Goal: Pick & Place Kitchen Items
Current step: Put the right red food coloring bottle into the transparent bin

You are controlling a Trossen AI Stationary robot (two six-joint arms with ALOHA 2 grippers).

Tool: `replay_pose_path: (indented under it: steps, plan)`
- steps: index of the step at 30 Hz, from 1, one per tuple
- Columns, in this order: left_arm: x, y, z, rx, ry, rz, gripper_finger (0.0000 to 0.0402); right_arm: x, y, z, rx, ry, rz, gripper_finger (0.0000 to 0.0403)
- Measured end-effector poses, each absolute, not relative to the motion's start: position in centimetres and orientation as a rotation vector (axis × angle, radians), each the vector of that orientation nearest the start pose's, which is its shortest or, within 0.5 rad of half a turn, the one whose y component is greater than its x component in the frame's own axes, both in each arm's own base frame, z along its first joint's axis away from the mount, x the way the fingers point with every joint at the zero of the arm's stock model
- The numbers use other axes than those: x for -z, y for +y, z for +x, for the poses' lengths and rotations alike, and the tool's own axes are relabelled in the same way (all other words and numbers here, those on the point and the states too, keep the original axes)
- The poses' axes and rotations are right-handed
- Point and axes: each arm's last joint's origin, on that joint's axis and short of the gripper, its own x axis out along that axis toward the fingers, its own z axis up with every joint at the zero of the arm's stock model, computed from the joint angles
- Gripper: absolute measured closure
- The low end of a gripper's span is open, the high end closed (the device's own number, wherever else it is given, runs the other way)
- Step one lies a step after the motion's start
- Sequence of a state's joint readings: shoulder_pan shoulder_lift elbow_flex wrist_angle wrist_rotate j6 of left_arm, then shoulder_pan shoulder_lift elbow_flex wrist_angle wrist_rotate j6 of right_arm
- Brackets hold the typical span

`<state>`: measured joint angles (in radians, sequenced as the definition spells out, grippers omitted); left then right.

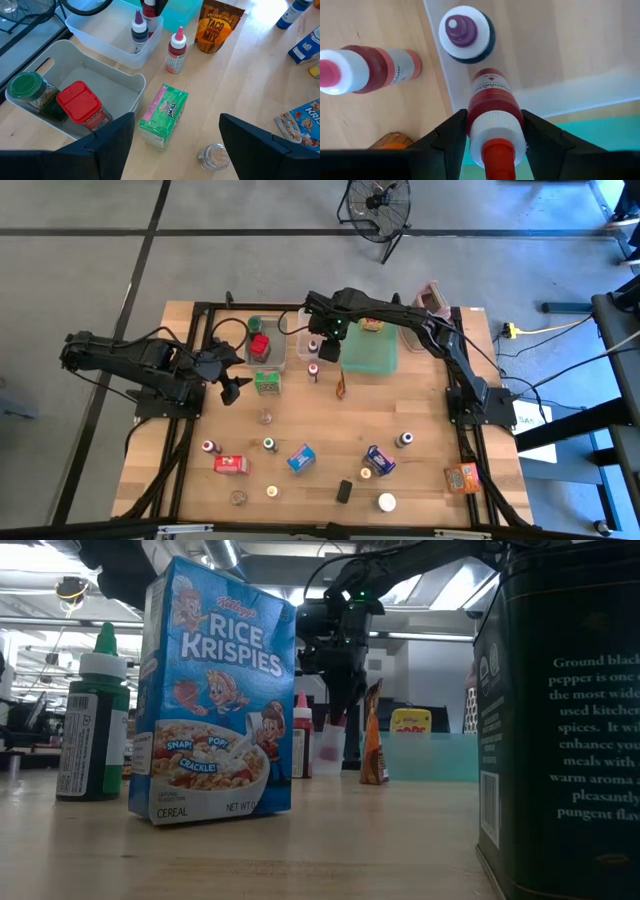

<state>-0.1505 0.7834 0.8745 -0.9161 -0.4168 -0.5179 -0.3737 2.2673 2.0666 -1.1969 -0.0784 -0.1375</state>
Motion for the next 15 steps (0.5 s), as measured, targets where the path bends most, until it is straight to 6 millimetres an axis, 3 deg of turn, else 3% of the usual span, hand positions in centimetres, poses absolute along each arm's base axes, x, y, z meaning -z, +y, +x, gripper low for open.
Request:
replay_pose_path:
  steps: [15]
  plan:
    - [-30.25,-0.90,13.57,-0.436,0.708,-0.261,0.0116,-22.07,-16.46,42.67,0.157,1.378,0.234,0.0203]
